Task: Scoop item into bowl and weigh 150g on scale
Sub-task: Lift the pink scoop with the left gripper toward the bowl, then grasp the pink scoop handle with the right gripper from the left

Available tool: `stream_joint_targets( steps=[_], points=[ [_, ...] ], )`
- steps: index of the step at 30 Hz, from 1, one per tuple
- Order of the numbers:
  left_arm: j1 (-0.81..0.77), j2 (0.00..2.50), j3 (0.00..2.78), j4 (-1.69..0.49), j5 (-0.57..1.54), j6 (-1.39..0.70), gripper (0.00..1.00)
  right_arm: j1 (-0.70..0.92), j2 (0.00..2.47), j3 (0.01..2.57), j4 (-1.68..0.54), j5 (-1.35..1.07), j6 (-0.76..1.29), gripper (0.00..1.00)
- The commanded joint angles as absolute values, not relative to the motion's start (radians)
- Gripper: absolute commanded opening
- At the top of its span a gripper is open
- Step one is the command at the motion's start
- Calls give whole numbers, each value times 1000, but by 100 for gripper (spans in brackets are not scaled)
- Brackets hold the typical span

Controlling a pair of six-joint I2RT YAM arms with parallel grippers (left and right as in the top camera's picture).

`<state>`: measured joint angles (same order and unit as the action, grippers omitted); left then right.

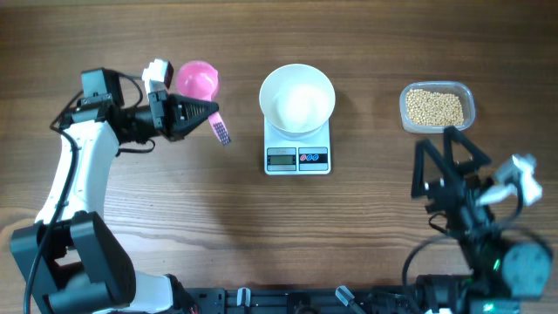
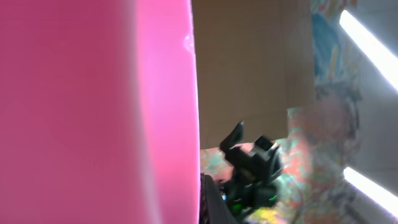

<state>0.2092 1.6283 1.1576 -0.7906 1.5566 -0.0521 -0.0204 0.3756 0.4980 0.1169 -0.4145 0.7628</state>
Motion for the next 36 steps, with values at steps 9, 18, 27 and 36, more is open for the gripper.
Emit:
stream_joint_targets(
  steps=[9, 18, 27, 36],
  points=[
    [205, 1611, 1167, -419, 1033, -488, 4, -16, 874, 697, 370, -879, 1160, 90],
    [148, 1608, 1274, -351, 982, -751, 4, -16, 1050, 760, 455, -1049, 1261, 94],
    [-105, 1606, 1390, -97, 922, -1145, 4, 4, 1130, 936, 146, -948, 1198, 100],
    [-246, 1606, 1390, 19, 876, -1424, 4, 86, 1130, 935, 145, -894, 1456, 61]
  ],
)
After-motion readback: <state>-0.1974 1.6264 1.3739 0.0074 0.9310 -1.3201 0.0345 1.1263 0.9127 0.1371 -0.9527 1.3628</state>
